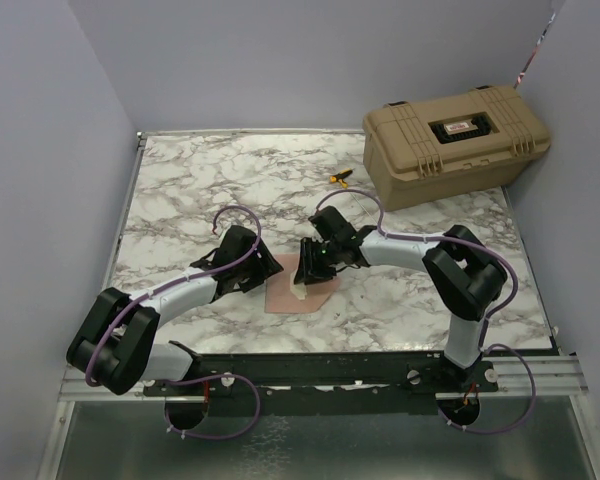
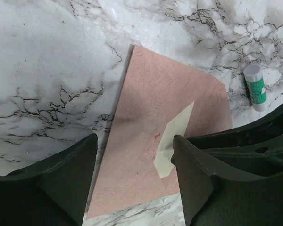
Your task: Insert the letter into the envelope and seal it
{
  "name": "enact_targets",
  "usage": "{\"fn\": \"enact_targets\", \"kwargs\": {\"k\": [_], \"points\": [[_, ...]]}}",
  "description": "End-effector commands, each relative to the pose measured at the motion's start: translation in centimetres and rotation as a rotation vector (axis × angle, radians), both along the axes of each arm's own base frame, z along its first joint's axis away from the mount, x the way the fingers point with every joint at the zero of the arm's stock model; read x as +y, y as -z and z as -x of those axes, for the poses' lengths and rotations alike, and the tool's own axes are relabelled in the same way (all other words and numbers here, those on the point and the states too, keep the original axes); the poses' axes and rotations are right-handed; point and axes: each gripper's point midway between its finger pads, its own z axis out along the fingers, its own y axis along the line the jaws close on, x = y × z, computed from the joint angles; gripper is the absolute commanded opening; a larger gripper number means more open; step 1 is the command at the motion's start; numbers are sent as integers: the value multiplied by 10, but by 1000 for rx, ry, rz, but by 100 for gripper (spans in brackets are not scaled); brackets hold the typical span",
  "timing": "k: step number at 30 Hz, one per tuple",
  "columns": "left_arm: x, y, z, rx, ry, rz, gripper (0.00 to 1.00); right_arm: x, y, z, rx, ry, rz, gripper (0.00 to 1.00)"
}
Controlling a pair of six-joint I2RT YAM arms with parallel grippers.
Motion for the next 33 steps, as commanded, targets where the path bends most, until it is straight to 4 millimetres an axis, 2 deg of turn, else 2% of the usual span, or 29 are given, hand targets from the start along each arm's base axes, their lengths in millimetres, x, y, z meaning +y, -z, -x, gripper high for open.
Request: {"fn": "enact_targets", "kwargs": {"k": [1,9,17,27,33], "points": [[8,22,21,91,27,-42,67,2,9,3,-2,-6,22,41],[4,20,24,102,21,-3,62,20,2,8,31,0,-110,43],[9,19,26,89,-16,2,60,39,-11,10,54,17,-264,43],[12,10,15,48,-13,-28,60,16,-28,-2,-45,56,-134,45],[17,-4,7,13,-17,-46,62,-9,-55,-16,-213,52,-39,48]]}}
